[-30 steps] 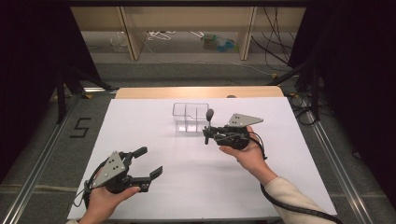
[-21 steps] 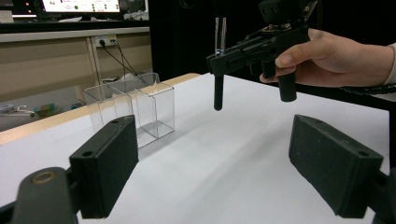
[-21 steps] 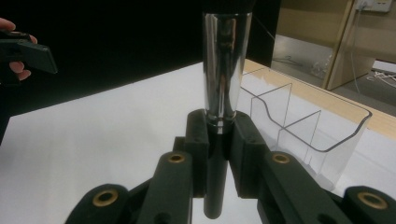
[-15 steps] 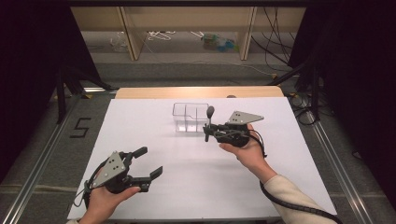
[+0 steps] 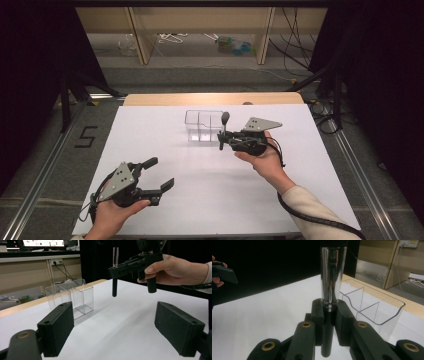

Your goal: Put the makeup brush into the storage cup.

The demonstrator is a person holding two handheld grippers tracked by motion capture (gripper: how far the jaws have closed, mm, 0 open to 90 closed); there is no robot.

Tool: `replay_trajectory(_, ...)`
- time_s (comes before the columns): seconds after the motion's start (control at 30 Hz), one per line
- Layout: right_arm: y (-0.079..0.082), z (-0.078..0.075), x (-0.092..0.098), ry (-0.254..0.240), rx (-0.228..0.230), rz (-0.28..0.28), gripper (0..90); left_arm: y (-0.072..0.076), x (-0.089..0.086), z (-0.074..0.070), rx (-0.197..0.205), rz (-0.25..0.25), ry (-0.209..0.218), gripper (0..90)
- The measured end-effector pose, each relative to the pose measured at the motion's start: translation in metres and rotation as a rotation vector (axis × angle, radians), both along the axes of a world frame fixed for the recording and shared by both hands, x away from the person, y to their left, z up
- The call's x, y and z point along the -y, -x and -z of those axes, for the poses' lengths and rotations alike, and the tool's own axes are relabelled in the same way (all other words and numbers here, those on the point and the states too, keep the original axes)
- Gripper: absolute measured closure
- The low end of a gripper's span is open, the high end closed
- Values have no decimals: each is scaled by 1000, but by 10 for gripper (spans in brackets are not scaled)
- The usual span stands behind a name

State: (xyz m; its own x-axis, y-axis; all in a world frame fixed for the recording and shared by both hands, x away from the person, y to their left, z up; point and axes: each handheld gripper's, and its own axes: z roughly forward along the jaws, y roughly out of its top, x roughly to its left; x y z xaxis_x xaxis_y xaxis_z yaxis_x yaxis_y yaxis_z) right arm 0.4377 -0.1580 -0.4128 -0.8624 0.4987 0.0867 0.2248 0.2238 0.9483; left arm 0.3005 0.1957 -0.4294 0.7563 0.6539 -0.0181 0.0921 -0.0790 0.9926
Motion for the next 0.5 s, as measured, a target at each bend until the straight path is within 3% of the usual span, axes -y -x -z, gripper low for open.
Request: replay_trajectory(0.5,-5,-2,1,-10,2,12,794,0,0,0,-6,-1,5,157)
